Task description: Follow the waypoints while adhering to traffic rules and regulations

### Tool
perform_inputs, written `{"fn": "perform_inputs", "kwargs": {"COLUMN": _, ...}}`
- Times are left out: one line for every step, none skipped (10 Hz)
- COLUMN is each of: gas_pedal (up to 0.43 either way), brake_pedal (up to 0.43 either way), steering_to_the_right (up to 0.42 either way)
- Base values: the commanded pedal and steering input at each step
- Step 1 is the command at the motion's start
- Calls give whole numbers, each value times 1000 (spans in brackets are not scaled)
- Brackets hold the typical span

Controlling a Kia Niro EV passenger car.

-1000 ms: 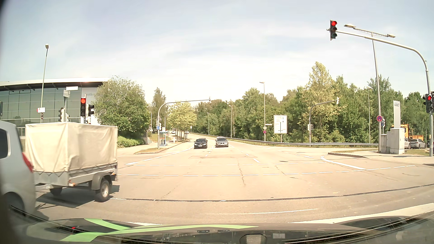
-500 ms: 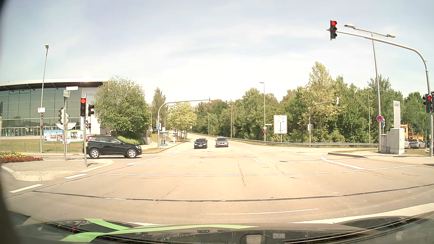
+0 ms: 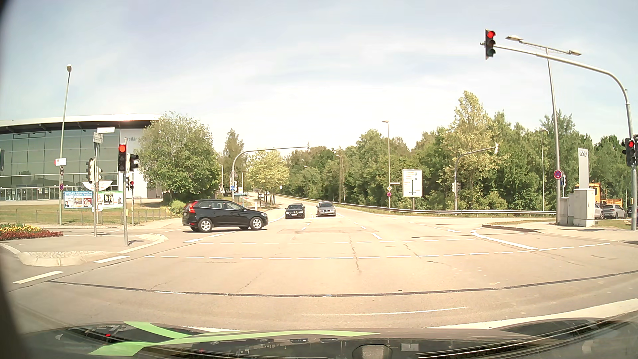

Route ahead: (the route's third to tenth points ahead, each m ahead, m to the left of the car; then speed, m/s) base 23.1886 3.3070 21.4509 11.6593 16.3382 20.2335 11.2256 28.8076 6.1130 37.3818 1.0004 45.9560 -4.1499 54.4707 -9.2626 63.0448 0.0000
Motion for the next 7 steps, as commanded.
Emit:
{"fn": "perform_inputs", "kwargs": {"gas_pedal": 0, "brake_pedal": 213, "steering_to_the_right": 8}}
{"fn": "perform_inputs", "kwargs": {"gas_pedal": 0, "brake_pedal": 213, "steering_to_the_right": 8}}
{"fn": "perform_inputs", "kwargs": {"gas_pedal": 0, "brake_pedal": 213, "steering_to_the_right": 8}}
{"fn": "perform_inputs", "kwargs": {"gas_pedal": 0, "brake_pedal": 213, "steering_to_the_right": 8}}
{"fn": "perform_inputs", "kwargs": {"gas_pedal": 0, "brake_pedal": 213, "steering_to_the_right": 8}}
{"fn": "perform_inputs", "kwargs": {"gas_pedal": 0, "brake_pedal": 213, "steering_to_the_right": 8}}
{"fn": "perform_inputs", "kwargs": {"gas_pedal": 0, "brake_pedal": 213, "steering_to_the_right": 8}}
